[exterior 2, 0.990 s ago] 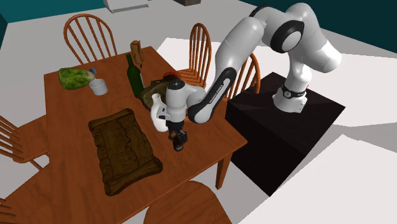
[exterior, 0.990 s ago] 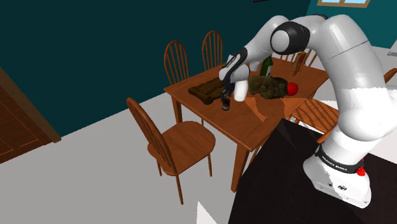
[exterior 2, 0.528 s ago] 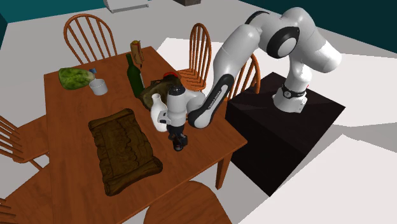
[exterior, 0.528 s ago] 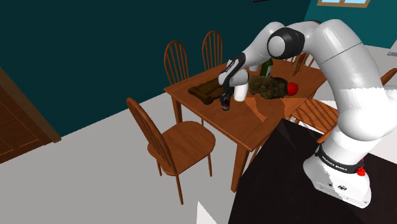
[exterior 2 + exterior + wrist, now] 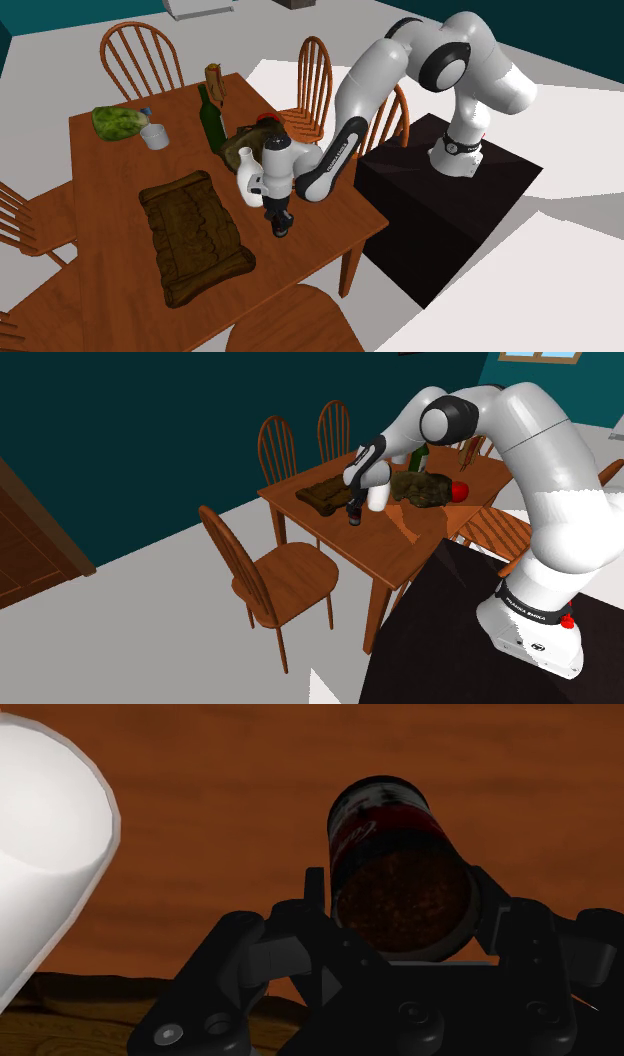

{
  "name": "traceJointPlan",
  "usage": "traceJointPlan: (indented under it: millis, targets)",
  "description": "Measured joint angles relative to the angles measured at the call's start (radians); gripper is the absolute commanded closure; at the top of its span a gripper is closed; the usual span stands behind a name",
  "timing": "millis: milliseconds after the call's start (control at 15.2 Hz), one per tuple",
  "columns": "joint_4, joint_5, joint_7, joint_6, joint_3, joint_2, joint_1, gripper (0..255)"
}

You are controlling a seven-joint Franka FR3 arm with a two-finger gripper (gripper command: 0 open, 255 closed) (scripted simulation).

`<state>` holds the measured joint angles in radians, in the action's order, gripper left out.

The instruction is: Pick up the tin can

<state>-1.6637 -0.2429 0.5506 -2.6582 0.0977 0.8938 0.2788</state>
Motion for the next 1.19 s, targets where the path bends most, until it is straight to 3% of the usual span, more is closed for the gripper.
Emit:
traceJointPlan:
  millis: [1188]
  targets:
    - [-0.068,0.021,-0.019,0.098,0.028,-0.164,-0.021,255]
